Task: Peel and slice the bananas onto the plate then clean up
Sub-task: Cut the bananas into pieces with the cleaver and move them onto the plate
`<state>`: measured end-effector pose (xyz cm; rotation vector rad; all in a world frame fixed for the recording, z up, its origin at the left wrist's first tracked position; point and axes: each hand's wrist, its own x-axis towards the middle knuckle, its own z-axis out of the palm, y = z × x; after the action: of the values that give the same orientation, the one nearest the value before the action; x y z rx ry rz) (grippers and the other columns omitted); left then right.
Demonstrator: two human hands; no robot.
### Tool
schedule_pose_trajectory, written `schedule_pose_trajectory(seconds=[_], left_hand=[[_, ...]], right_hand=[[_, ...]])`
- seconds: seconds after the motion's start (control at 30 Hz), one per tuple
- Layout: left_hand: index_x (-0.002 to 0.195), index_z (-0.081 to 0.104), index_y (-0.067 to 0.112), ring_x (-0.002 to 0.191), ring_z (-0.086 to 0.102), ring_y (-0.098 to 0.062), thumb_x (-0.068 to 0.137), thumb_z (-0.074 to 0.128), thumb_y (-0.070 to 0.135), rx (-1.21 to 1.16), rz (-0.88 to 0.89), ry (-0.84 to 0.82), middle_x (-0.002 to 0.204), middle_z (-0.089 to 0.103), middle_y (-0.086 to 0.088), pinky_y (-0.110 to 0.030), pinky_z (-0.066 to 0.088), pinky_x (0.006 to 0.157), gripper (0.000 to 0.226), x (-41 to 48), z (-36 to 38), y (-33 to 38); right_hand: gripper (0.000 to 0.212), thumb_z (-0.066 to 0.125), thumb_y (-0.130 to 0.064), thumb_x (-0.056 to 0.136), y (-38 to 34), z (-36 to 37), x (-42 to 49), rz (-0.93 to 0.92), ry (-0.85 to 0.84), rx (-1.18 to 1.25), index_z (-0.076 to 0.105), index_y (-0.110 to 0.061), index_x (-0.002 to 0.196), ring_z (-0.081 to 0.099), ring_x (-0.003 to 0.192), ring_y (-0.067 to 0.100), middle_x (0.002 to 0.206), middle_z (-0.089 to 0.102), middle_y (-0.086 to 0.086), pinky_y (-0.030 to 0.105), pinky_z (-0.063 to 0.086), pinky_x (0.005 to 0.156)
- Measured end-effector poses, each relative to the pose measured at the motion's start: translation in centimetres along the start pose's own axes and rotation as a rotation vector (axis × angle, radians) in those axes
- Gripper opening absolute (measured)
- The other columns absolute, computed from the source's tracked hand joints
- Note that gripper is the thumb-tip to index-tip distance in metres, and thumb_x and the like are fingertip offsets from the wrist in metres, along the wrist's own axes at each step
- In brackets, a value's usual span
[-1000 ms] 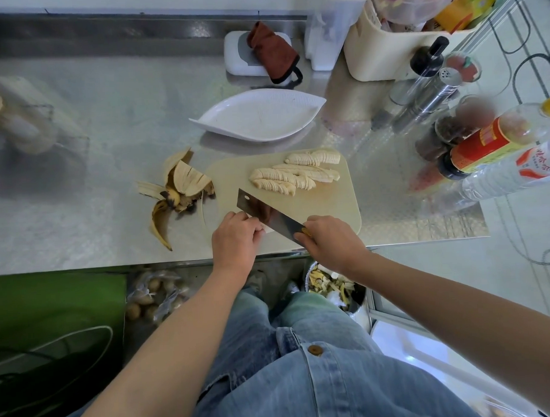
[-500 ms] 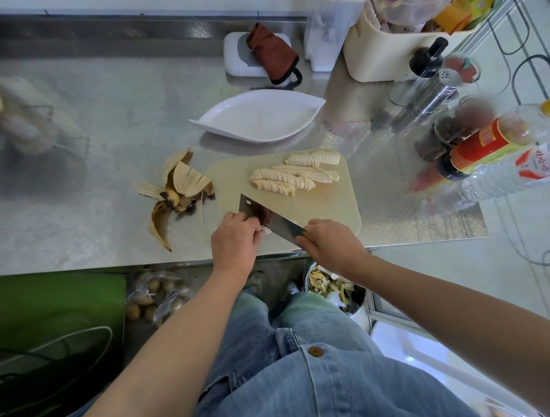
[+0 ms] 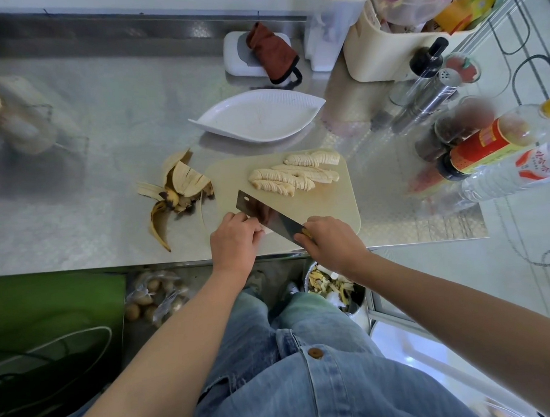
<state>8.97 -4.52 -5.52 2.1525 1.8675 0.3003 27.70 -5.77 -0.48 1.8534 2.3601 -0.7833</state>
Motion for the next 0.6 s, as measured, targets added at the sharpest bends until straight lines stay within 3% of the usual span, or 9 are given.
schedule_pose_trajectory(seconds=[0.23,0.6], left_hand=[[0.081,0.071,0.016,0.079,0.054,-0.022,0.079,0.076,0.022,-0.006,-0.001,-0.009,0.082,0.067,-0.001,-0.029,0.044,0.051,0.008,-0.02,0.07,-0.09],[0.076,0.072,0.016,0.076,0.056,-0.023,0.075,0.08,0.018,0.007,0.023,0.012,0.078,0.068,-0.002,-0.026,0.039,0.049,0.008,0.04,0.05,-0.14]], right_hand=[[0.035,0.043,-0.031,0.099,0.36,0.5,-0.13,0.017,-0.048,-0.017,0.066,-0.007,0.089,0.052,0.073,0.021,0.08,0.053,0.003,0.031,0.039,0.062],[0.033,0.044,-0.032,0.099,0.42,0.14,-0.19,0.003,-0.009,0.005,0.063,-0.009,0.084,0.046,0.068,0.018,0.077,0.049,0.0,0.03,0.034,0.06]])
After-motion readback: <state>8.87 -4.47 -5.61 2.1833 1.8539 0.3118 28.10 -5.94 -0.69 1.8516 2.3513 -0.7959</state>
